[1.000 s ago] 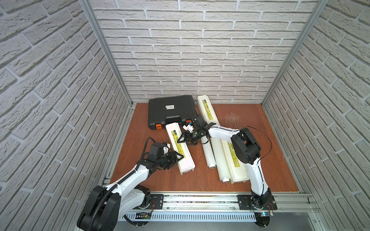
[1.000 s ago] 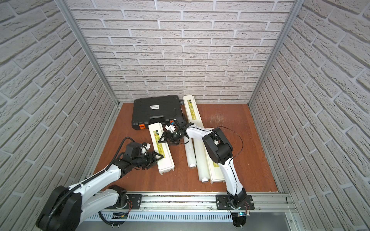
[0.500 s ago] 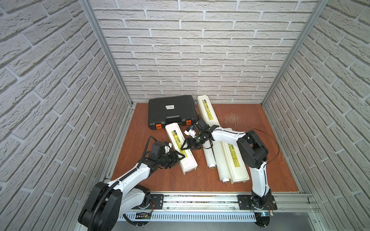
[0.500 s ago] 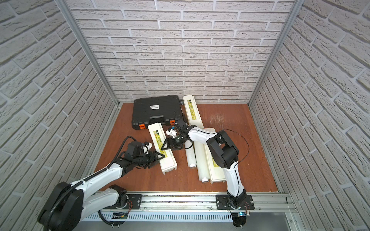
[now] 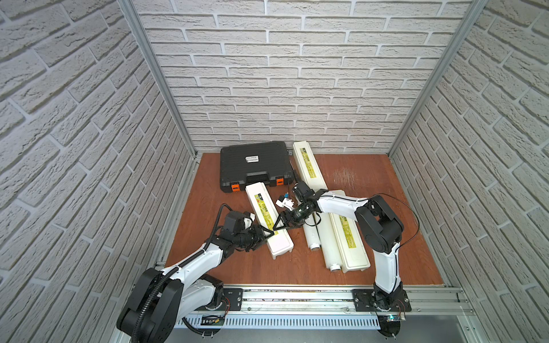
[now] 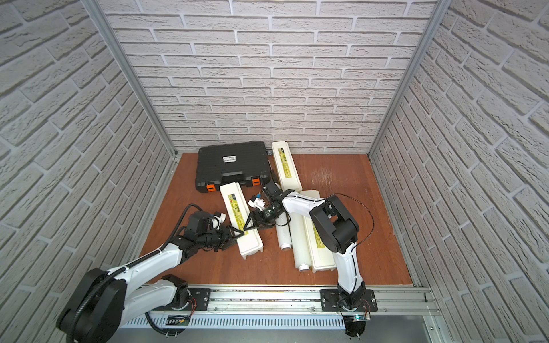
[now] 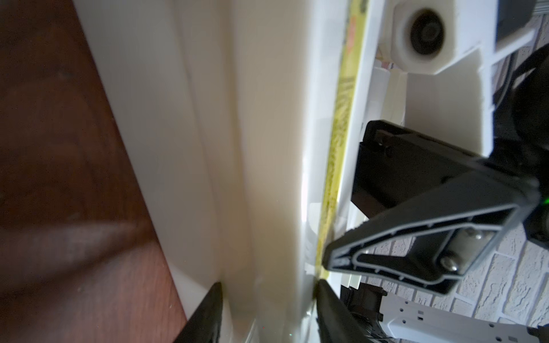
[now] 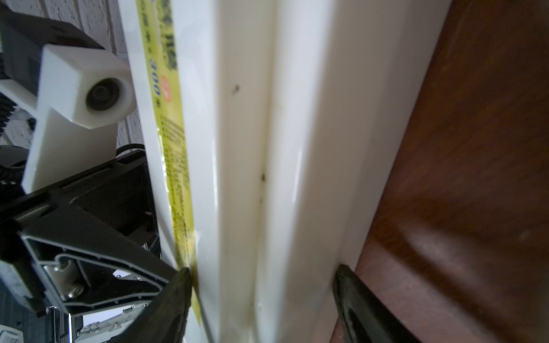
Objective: Put plastic wrap rolls into dispensers
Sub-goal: Close the lid on the plastic wrap cutting box.
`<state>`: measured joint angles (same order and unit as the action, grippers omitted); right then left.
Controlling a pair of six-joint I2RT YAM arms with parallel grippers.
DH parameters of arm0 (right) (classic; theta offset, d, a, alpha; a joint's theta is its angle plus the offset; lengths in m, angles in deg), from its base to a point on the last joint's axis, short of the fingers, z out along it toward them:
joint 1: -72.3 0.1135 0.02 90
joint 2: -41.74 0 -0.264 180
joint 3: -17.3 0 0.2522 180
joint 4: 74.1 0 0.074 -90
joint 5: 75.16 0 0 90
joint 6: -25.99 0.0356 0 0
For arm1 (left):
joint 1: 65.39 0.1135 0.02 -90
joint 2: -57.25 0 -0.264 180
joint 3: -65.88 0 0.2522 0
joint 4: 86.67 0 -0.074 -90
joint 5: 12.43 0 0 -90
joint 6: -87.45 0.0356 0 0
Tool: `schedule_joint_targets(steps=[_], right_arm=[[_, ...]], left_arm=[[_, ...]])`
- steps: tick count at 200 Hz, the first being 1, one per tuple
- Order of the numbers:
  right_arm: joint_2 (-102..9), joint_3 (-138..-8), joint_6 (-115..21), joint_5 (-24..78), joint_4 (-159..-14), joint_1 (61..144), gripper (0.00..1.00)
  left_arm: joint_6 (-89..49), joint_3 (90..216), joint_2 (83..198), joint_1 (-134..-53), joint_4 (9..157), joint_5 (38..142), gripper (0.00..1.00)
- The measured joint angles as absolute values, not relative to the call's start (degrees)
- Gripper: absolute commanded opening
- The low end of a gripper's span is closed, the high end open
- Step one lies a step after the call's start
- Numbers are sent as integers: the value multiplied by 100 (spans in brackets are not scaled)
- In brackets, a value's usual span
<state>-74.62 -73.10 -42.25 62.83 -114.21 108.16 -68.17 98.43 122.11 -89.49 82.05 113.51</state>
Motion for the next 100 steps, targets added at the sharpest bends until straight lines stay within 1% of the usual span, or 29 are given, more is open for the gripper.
schedule_joint_targets(steps=[10,30,46,60,75,100], right_arm=[[-7427,-7271,-4185,6252,-11373,10816,75],[-7396,-7225,-4080,6294,-11296,10816,76],[-7405,-7216,-4004,6362,-11255,10906,77],[-7416,-7222,-3871,6353,-11198,11048,80],[-7455,-7273,-3753,6309,-11130,11157,81],[-7547,-7380,-3654,6370,-11128,11299,84]], left_arm=[[-6798,9917,12216,-8953,8057,11325,59],[-6771,10096,12152,-9091,7639,11054,71],[-6730,10278,11857,-9143,7016,10722,78],[-6607,10455,11575,-9047,6293,10512,82],[-6411,10608,11396,-8687,5571,10455,84],[-6153,10918,11470,-7863,5324,10125,87]])
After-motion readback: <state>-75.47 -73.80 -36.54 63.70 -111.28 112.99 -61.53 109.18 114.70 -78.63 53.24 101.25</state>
